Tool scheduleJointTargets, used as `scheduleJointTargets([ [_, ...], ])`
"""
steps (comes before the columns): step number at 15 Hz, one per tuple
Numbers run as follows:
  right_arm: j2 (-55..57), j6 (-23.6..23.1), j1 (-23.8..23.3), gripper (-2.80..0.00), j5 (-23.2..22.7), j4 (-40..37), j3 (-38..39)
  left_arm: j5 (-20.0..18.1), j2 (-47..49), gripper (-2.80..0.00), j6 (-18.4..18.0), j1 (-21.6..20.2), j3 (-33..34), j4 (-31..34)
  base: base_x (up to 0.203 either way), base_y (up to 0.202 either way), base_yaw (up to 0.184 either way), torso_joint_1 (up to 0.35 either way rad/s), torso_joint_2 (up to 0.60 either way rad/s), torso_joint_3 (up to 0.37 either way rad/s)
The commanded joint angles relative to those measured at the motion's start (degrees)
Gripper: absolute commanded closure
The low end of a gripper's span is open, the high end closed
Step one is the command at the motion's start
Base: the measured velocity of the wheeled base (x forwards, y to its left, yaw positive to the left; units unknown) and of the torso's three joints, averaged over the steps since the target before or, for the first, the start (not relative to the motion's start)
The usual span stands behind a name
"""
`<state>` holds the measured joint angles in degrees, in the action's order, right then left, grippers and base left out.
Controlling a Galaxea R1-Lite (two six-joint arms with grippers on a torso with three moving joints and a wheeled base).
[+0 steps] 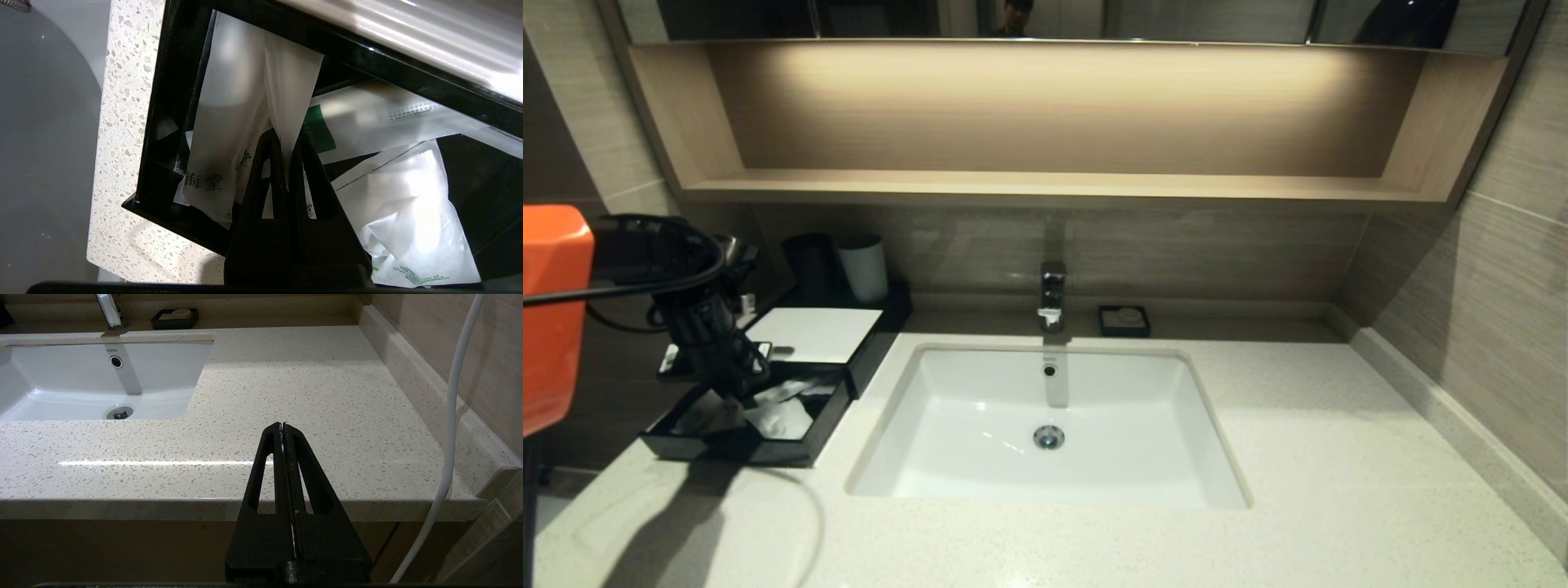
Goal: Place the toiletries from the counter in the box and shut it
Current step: Place the bathroom toiletry into the drawer
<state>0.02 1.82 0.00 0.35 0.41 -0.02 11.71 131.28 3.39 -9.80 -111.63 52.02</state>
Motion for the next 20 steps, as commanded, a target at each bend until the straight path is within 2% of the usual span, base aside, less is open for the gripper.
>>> scheduleJointTargets([
  [1, 0.1, 0.0, 0.0, 0.00, 0.0, 0.0, 0.0, 0.0, 0.0, 0.00, 0.0, 0.2, 0.0, 0.0, 0.000, 0.000, 0.000, 0.000, 0.00, 0.000],
  [7, 0.1, 0.0, 0.0, 0.00, 0.0, 0.0, 0.0, 0.0, -0.2, 0.00, 0.1, 0.3, 0.0, -1.5, 0.000, 0.000, 0.000, 0.000, 0.00, 0.000],
  [8, 0.1, 0.0, 0.0, 0.00, 0.0, 0.0, 0.0, 0.1, -0.2, -2.80, 0.0, 0.3, 0.0, -1.6, 0.000, 0.000, 0.000, 0.000, 0.00, 0.000],
  [14, 0.1, 0.0, 0.0, 0.00, 0.0, 0.0, 0.0, 0.0, -1.5, -2.80, 0.0, 0.7, 0.3, -0.3, 0.000, 0.000, 0.000, 0.000, 0.00, 0.000],
  [20, 0.1, 0.0, 0.0, 0.00, 0.0, 0.0, 0.0, -0.3, -6.7, -2.80, 0.4, 1.6, 1.3, 0.6, 0.000, 0.000, 0.000, 0.000, 0.00, 0.000],
])
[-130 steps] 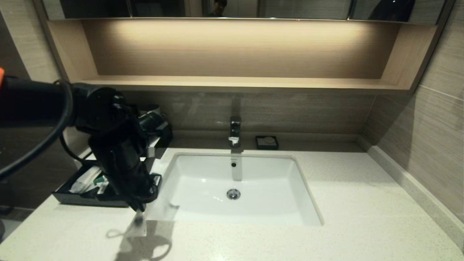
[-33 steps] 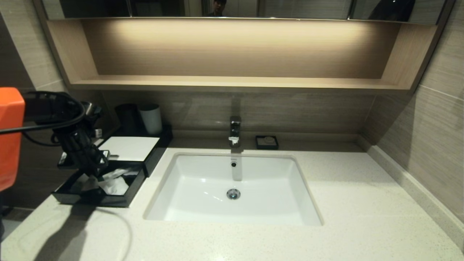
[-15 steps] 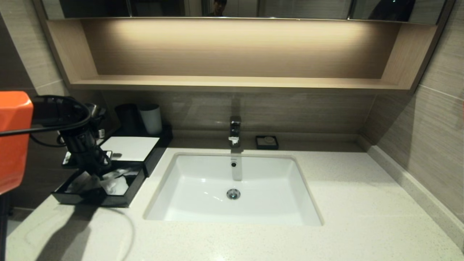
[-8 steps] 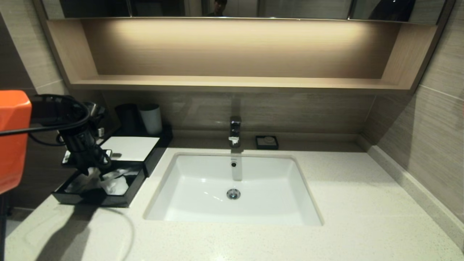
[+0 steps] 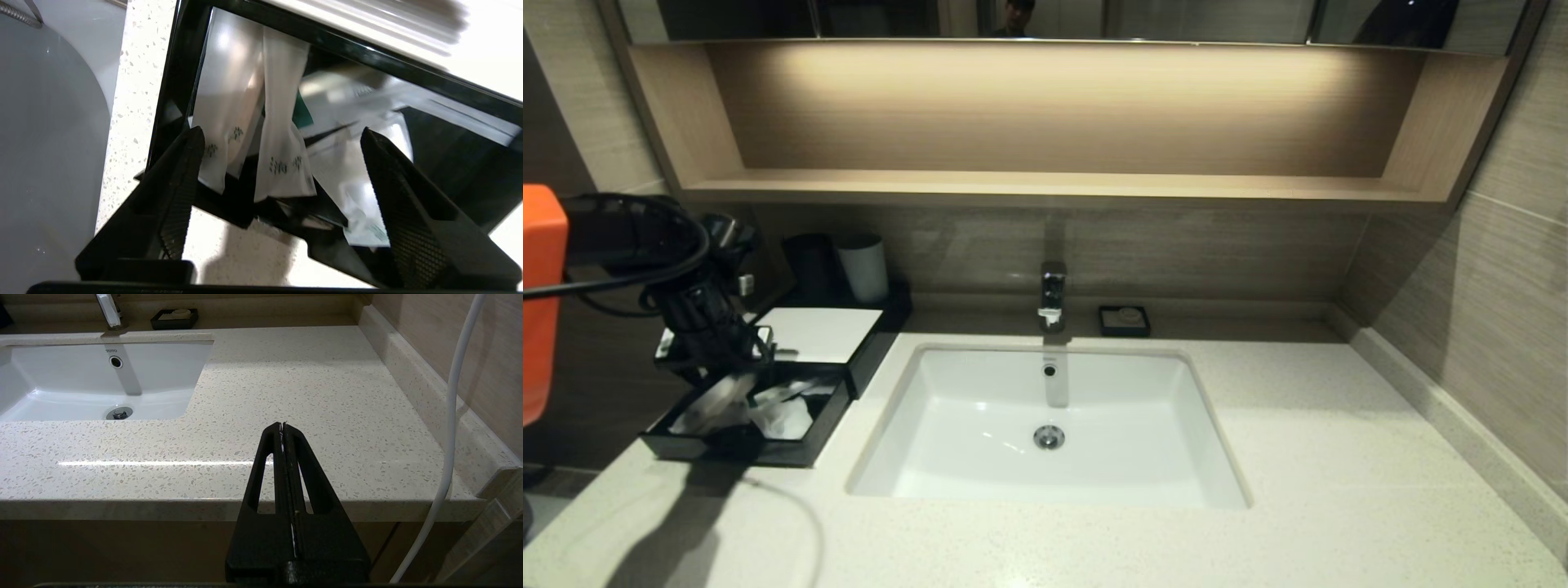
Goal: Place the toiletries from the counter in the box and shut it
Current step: Place the bathroom toiletry into the drawer, then close the drawer
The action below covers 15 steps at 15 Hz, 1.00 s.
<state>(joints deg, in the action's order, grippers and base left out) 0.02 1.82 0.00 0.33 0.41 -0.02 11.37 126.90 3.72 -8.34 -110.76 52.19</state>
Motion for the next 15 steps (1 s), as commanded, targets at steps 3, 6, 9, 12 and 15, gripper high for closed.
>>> scheduleJointTargets([
  [3, 0.1, 0.0, 0.1, 0.00, 0.0, 0.0, 0.0, -0.2, -6.4, -2.80, 1.0, 0.5, 2.5, 0.5, 0.000, 0.000, 0.000, 0.000, 0.00, 0.000],
  [6, 0.1, 0.0, 0.0, 0.00, 0.0, 0.0, 0.0, -0.2, -11.3, 0.00, 1.5, 0.7, 7.9, 0.5, 0.000, 0.000, 0.000, 0.000, 0.00, 0.000],
  [9, 0.1, 0.0, 0.0, 0.00, 0.0, 0.0, 0.0, -0.2, -15.5, 0.00, 1.9, 0.9, 14.2, 0.4, 0.000, 0.000, 0.000, 0.000, 0.00, 0.000],
  [12, 0.1, 0.0, 0.0, 0.00, 0.0, 0.0, 0.0, 0.1, -18.0, 0.00, 2.6, 0.8, 19.8, -0.2, 0.000, 0.000, 0.000, 0.000, 0.00, 0.000],
  [15, 0.1, 0.0, 0.0, 0.00, 0.0, 0.0, 0.0, 0.2, -19.5, 0.00, 2.7, 0.1, 25.7, -1.8, 0.000, 0.000, 0.000, 0.000, 0.00, 0.000],
])
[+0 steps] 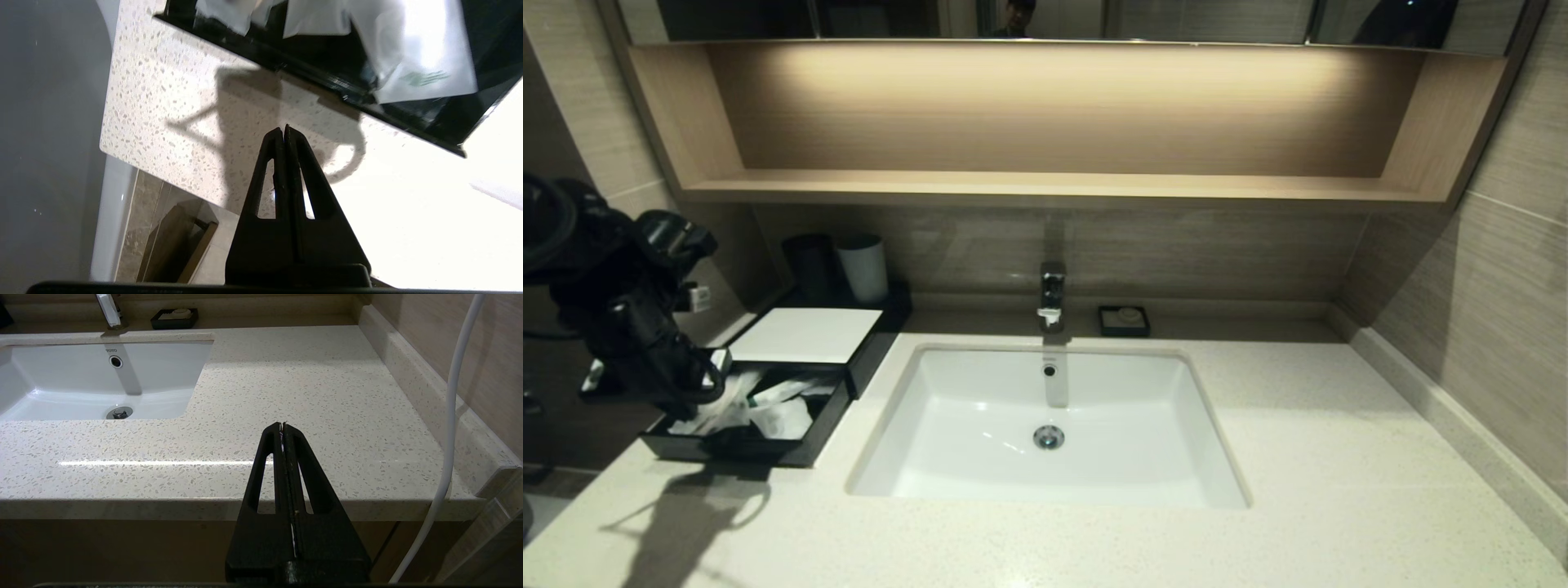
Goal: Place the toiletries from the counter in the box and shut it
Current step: Close the drawer
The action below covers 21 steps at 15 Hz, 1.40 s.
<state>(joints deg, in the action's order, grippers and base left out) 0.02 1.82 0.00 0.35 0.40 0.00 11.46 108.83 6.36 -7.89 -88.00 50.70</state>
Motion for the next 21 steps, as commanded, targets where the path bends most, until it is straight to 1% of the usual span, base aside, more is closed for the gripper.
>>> scheduleJointTargets([
  [1, 0.1, 0.0, 0.0, 0.00, 0.0, 0.0, 0.0, 0.2, -1.5, 0.00, 0.0, -0.5, 5.2, -1.9, 0.000, 0.000, 0.000, 0.000, 0.00, 0.000],
  [5, 0.1, 0.0, 0.0, 0.00, 0.0, 0.0, 0.0, 0.3, -1.8, 0.00, 0.0, -0.6, 14.4, -10.7, 0.000, 0.000, 0.000, 0.000, 0.00, 0.000],
  [7, 0.1, 0.0, 0.0, 0.00, 0.0, 0.0, 0.0, 0.3, -2.0, 0.00, 0.0, -0.8, 16.5, -12.6, 0.000, 0.000, 0.000, 0.000, 0.00, 0.000],
  [12, 0.1, 0.0, 0.0, 0.00, 0.0, 0.0, -0.1, 0.1, -0.4, 0.00, 0.1, -0.9, 17.1, -13.1, 0.000, 0.000, 0.000, 0.000, 0.00, 0.000],
  [18, 0.1, 0.0, 0.0, 0.00, 0.0, 0.0, 0.0, 0.1, 2.3, 0.00, 0.1, -0.9, 19.9, -19.8, 0.000, 0.000, 0.000, 0.000, 0.00, 0.000],
  [21, 0.1, 0.0, 0.1, 0.00, 0.0, 0.0, 0.0, -0.1, 3.2, 0.00, 0.1, -0.9, 20.0, -21.7, 0.000, 0.000, 0.000, 0.000, 0.00, 0.000],
])
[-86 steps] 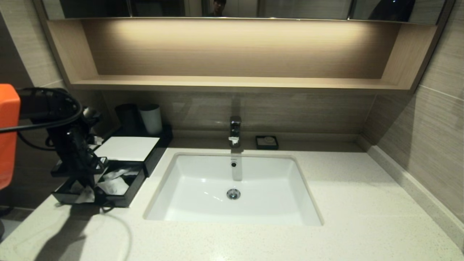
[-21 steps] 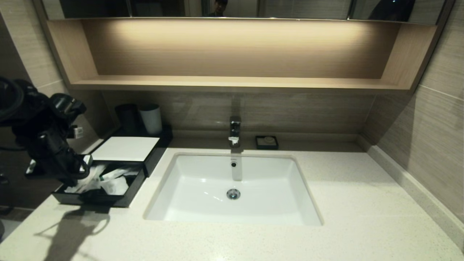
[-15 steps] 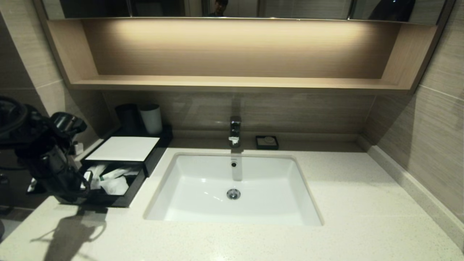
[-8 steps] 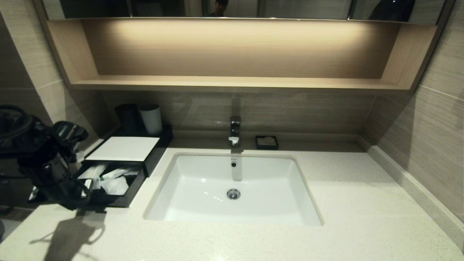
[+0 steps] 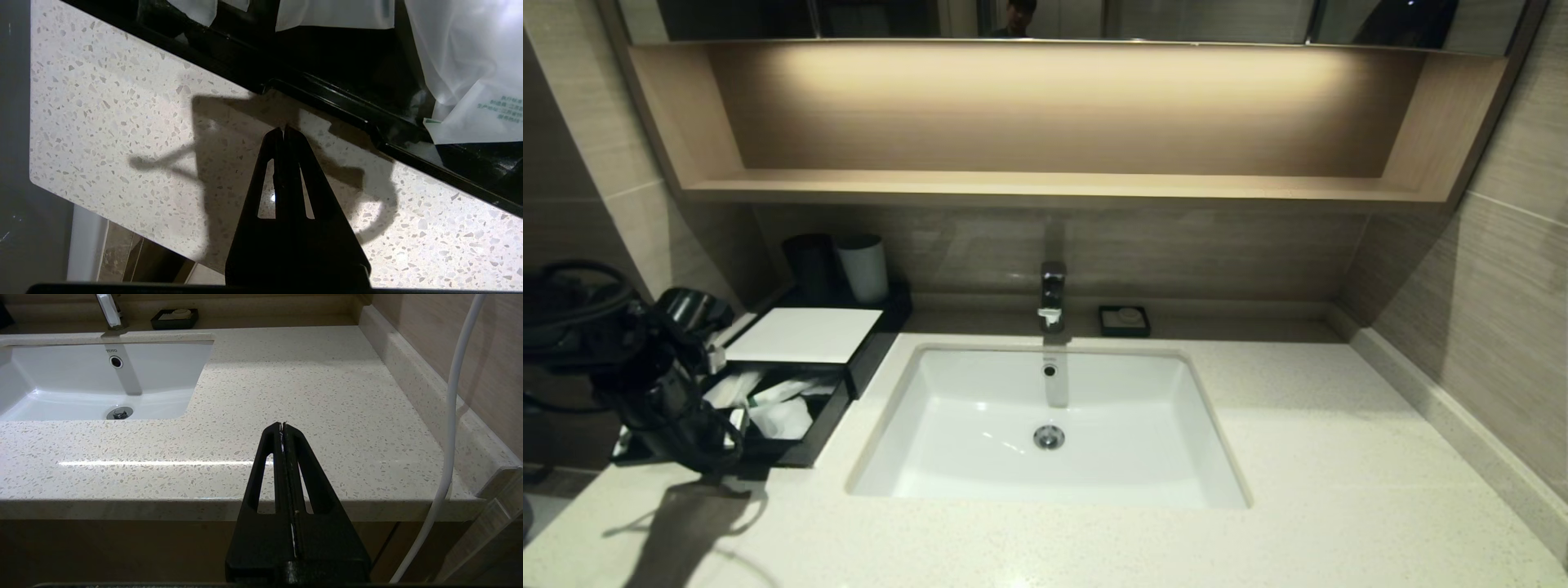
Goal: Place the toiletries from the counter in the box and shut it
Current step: Close the drawer
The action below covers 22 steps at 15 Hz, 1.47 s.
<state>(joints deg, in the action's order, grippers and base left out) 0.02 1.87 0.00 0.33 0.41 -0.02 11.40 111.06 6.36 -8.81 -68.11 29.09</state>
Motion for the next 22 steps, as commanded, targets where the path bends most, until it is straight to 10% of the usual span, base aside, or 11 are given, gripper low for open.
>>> scheduleJointTargets([
  [1, 0.1, 0.0, 0.0, 0.00, 0.0, 0.0, 0.0, 0.0, 1.5, 0.00, 0.1, 0.0, 0.0, -0.5, 0.000, 0.000, 0.000, 0.000, 0.00, 0.000],
  [22, 0.1, 0.0, 0.0, 0.00, 0.0, 0.0, 0.0, -0.1, 5.3, 0.00, 0.1, 0.7, -1.0, -15.4, 0.000, 0.000, 0.000, 0.000, 0.00, 0.000],
])
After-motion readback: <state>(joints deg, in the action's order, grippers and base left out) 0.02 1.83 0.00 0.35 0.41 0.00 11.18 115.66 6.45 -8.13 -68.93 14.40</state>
